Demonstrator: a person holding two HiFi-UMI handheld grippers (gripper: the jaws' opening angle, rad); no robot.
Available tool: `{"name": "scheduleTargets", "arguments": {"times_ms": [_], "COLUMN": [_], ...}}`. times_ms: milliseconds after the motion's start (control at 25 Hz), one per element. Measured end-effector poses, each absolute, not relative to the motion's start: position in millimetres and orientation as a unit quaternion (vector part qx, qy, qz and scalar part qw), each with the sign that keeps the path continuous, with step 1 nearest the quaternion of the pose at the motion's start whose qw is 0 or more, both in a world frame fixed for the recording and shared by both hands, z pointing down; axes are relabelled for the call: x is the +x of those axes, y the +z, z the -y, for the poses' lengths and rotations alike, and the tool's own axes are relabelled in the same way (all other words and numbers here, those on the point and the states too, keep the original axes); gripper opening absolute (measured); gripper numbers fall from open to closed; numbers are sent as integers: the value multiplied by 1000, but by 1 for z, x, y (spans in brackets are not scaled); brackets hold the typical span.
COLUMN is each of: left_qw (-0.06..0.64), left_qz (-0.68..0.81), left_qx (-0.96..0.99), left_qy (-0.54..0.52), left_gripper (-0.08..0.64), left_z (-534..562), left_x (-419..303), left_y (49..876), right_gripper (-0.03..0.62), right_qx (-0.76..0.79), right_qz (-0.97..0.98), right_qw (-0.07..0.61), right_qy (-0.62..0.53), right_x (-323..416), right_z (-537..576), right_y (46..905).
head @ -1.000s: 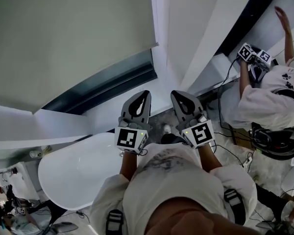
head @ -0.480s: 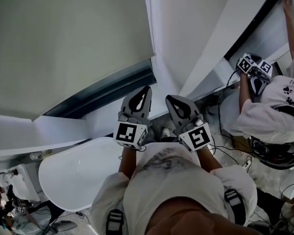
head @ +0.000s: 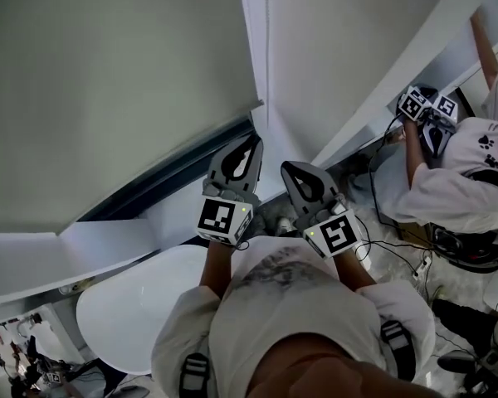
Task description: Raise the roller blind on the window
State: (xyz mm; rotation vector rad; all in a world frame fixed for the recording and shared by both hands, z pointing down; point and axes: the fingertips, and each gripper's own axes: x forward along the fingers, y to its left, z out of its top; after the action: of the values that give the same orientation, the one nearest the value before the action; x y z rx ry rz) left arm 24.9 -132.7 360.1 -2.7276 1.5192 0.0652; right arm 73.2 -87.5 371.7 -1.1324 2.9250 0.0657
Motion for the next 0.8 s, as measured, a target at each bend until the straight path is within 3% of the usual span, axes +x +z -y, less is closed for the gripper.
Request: {"name": "scheduleTargets", "arguments": {"times_ms": [200,800], "left_qw": [10,6], "left_qz": [-457,-409], "left_qx": [-889,-912], "left_qy": [17,33], "left_gripper": [80,110], "left_z": [152,180], "left_x": [39,61], "left_y": [364,356], "right_gripper": [63,63], "right_qx": [-387,-425], "right_qz": [-922,-905], "right_qw": [3,-19], "right_qy": [24,16], "right_x": [80,89], "right_z": [97,95], "right_y": [375,377]}}
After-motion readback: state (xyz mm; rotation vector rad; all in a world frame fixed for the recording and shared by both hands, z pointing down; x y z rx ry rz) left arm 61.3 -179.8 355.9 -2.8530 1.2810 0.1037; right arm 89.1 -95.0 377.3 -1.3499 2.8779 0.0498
